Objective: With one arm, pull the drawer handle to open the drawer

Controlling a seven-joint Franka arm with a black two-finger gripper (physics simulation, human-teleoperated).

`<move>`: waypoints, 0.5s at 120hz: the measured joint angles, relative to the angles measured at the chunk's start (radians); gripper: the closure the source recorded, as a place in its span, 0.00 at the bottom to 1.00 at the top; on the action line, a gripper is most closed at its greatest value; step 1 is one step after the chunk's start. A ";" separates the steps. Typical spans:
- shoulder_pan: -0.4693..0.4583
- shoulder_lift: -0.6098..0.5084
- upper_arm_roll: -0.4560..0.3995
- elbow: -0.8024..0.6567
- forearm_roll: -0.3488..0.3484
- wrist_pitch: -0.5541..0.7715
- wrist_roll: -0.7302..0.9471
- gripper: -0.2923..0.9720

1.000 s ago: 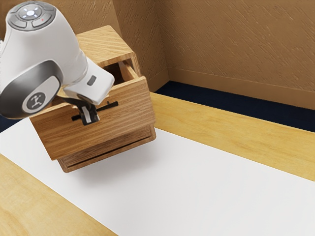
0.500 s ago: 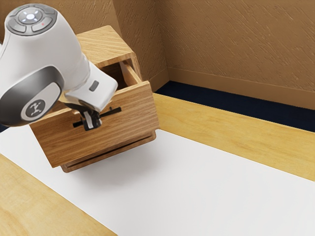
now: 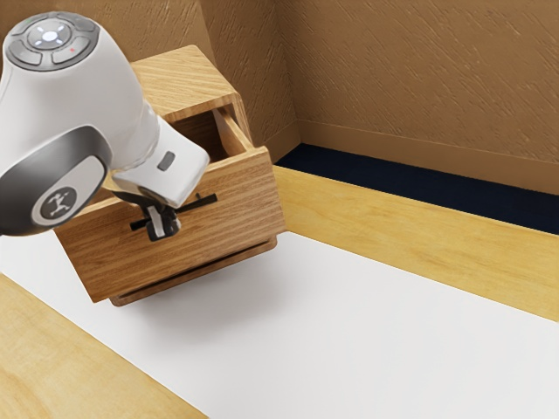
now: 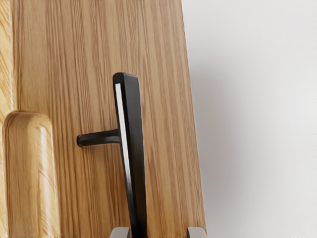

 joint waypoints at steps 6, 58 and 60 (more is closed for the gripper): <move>0.000 -0.003 -0.003 -0.001 -0.002 -0.002 0.000 0.73; 0.015 -0.080 -0.046 -0.017 -0.031 -0.027 0.002 0.75; 0.017 -0.088 -0.051 -0.017 -0.036 -0.029 0.002 0.75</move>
